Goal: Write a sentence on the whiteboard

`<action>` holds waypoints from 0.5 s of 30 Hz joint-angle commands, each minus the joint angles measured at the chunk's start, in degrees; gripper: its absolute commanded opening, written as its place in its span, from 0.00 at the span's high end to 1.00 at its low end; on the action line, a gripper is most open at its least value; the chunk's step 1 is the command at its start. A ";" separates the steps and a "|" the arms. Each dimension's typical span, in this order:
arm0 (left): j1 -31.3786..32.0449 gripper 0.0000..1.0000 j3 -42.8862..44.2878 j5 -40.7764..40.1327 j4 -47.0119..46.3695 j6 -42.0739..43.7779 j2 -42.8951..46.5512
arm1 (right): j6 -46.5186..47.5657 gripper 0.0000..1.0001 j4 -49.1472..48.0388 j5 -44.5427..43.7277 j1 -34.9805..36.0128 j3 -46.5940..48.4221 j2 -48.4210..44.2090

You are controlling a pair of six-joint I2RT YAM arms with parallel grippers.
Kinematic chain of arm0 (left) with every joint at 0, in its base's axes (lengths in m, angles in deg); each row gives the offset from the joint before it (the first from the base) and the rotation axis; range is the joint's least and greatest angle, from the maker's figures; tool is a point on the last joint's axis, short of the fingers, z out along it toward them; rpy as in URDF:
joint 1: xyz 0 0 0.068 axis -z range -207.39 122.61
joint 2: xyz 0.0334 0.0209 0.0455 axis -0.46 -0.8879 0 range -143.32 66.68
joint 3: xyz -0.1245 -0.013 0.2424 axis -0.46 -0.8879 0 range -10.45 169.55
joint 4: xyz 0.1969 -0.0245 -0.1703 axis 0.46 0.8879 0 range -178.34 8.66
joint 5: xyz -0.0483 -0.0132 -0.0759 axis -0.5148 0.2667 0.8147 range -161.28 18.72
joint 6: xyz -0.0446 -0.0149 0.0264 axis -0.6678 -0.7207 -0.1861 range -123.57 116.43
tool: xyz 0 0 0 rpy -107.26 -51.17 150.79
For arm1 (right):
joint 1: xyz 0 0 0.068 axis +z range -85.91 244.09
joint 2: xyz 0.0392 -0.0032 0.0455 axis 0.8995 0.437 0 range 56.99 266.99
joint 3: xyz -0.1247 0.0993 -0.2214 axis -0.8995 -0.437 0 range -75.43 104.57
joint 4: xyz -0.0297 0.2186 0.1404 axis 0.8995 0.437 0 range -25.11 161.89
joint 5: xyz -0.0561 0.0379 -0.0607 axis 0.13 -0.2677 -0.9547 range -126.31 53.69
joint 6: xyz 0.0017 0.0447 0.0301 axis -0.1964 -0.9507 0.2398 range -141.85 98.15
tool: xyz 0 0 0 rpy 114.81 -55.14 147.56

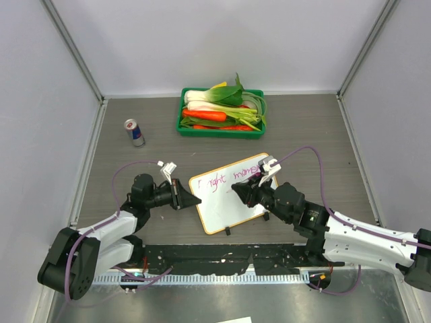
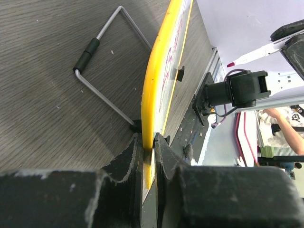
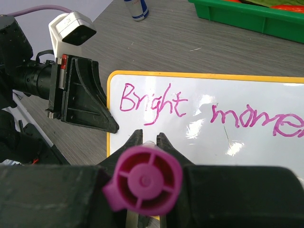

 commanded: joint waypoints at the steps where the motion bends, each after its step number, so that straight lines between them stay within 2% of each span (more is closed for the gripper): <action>1: -0.05 1.00 0.46 -1.04 -0.19 2.16 -0.44 | -0.22 0.99 -2.29 -1.40 0.18 0.31 -0.72; 15: -0.05 1.00 0.55 -0.96 -0.19 2.07 -0.71 | -0.13 0.99 -2.82 -0.70 0.19 0.05 -0.90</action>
